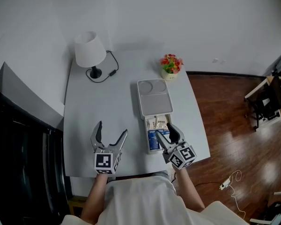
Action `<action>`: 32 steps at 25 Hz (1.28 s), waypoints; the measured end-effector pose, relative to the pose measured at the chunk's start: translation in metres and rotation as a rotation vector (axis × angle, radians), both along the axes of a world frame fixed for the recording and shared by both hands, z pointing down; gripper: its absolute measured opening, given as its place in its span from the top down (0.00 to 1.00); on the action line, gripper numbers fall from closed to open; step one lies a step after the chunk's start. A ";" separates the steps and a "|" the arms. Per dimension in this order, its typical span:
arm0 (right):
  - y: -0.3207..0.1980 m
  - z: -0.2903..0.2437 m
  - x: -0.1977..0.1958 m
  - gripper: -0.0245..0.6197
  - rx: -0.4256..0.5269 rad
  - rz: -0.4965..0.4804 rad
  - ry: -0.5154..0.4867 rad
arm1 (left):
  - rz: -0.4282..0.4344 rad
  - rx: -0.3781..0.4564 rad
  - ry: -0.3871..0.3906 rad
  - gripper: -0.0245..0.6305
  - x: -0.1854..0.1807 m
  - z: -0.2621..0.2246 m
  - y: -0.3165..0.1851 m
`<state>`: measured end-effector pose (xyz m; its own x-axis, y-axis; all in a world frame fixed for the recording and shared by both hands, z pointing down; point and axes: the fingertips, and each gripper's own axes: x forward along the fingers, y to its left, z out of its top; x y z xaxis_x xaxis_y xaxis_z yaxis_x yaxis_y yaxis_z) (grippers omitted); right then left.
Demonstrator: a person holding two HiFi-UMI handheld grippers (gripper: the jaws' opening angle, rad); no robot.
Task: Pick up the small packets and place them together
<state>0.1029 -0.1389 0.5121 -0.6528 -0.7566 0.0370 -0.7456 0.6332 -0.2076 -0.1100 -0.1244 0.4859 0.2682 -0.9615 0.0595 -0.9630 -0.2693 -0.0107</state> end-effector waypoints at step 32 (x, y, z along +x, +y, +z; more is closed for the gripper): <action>-0.006 -0.076 -0.039 0.25 0.231 -0.008 0.133 | -0.012 0.036 0.066 0.28 -0.024 -0.033 0.013</action>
<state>0.0635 -0.1448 0.4357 -0.6601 -0.7495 -0.0505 -0.7512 0.6587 0.0429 -0.1344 -0.1112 0.4526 0.2588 -0.9659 0.0077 -0.9651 -0.2582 0.0440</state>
